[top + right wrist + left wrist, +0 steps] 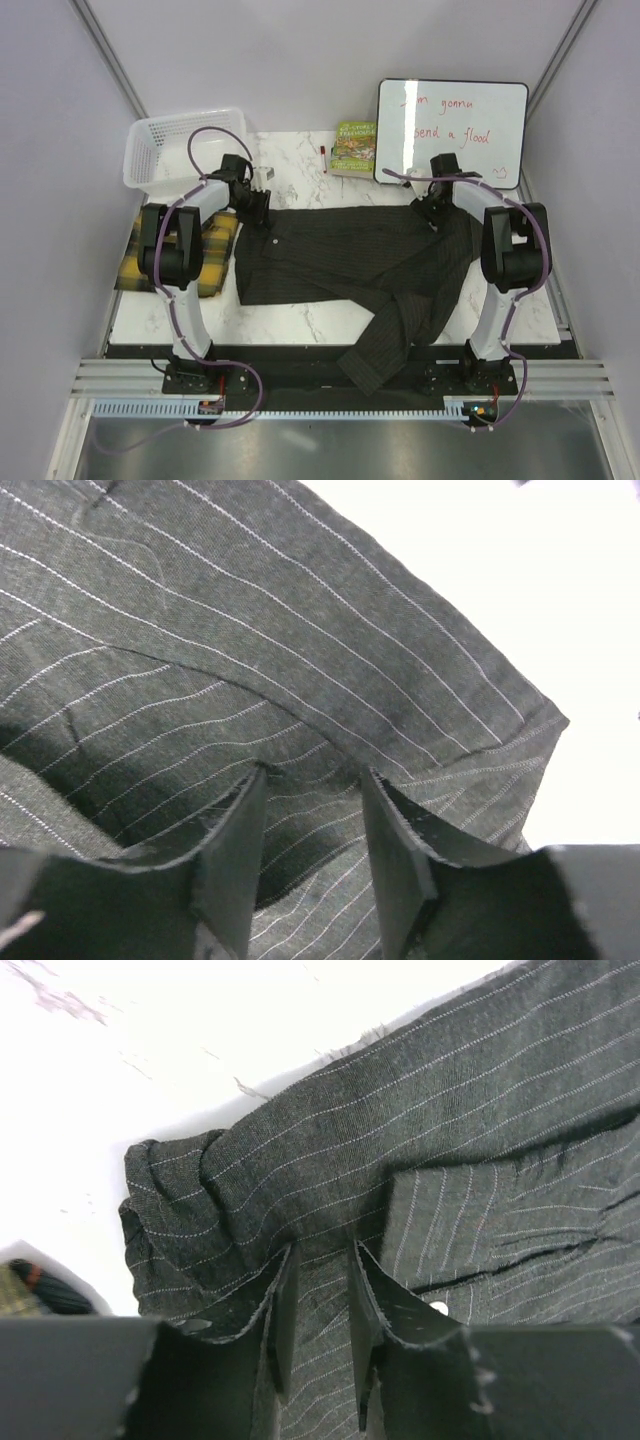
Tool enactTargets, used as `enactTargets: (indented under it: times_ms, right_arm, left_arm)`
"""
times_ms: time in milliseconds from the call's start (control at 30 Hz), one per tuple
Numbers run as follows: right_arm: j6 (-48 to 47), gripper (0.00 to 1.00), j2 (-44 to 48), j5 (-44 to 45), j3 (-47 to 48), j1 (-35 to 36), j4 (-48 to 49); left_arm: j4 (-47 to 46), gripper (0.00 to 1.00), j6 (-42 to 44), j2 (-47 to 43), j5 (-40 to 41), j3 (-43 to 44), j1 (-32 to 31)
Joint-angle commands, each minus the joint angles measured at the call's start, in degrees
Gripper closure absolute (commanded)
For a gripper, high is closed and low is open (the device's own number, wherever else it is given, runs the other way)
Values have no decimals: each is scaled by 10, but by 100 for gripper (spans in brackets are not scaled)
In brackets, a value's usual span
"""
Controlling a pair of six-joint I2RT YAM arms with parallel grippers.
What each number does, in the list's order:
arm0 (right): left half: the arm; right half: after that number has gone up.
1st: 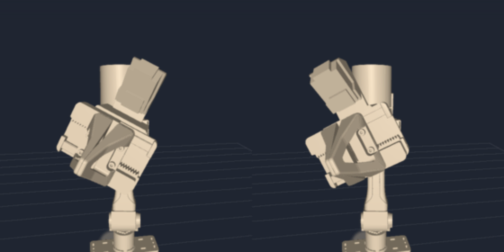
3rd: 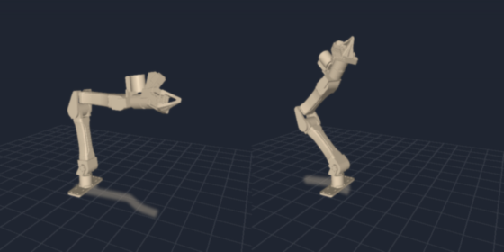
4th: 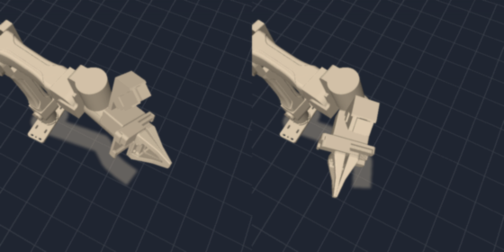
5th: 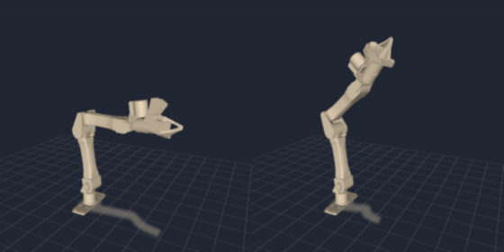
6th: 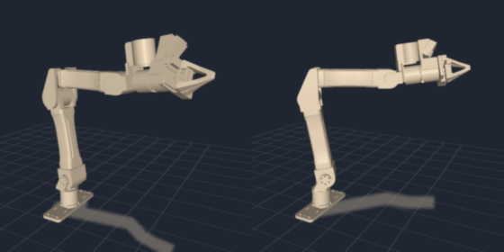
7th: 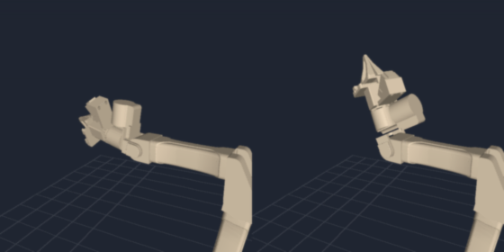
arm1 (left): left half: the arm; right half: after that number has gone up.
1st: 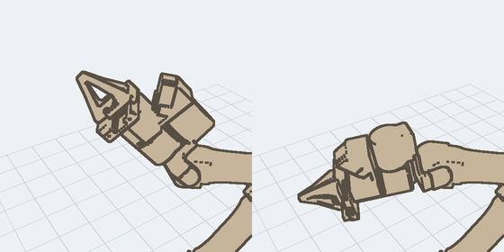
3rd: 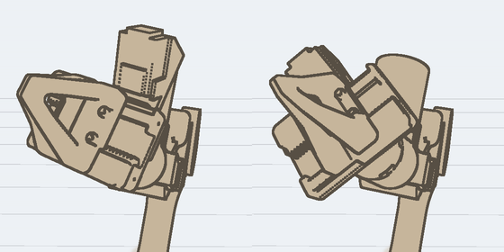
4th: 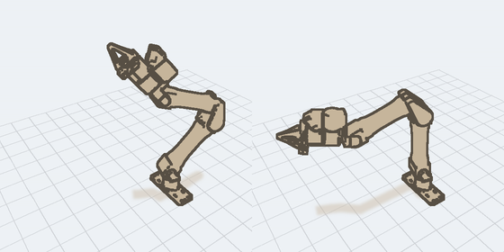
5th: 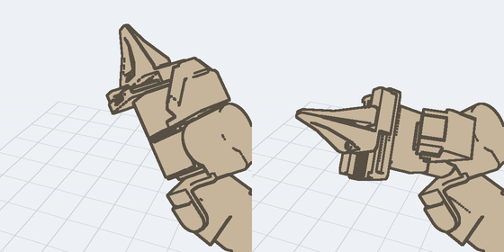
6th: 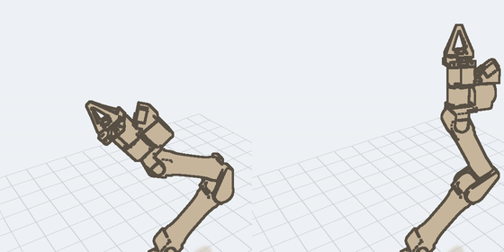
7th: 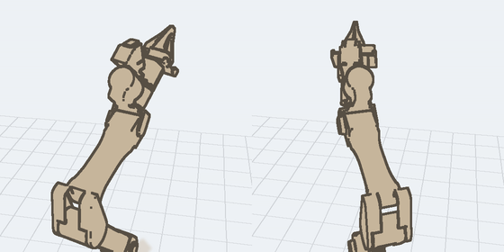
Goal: Fold and stack the long sleeve shirts
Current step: Fold the shirt
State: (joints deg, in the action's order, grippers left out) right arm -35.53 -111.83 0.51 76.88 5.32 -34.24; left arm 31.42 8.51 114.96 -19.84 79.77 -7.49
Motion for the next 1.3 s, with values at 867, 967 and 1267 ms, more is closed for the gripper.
enactTargets:
  times_ms: [867,967,1267]
  right_arm:
    - [-141,43,286,-181,-230,-21,-243]
    - [-128,45,242,-209,-197,-44,-255]
    - [-123,48,181,-231,-174,-67,-252]
  left_arm:
    - [-20,31,282,-536,-94,-343,-510]
    - [-54,28,301,-468,-37,-333,-625]
    - [-188,23,362,-341,66,-346,-786]
